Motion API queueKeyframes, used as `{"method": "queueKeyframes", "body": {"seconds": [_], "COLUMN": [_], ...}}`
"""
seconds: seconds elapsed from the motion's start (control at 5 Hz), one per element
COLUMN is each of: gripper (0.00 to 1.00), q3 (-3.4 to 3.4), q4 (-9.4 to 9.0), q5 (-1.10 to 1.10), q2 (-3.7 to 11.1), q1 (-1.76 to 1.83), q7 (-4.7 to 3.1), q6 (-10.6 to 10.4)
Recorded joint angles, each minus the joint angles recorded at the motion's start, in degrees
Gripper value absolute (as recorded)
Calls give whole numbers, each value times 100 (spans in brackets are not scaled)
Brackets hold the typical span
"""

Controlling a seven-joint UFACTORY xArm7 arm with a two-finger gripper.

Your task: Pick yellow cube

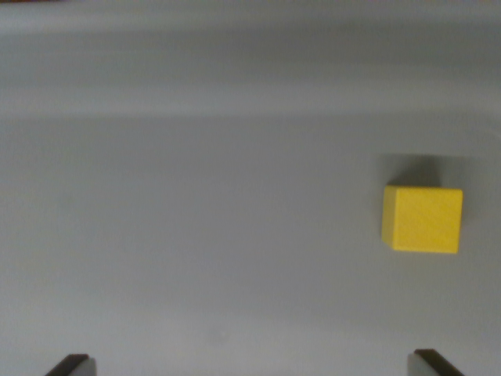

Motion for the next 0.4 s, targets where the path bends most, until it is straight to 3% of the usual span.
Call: {"method": "queueKeyframes", "body": {"seconds": [0.2, 0.4], "gripper": [0, 0], "q3": [0, -32], "q4": [0, -68], "q5": [0, 18], "q2": [0, 211], "q1": [0, -64], "q7": [0, -120], "q6": [0, -253]}}
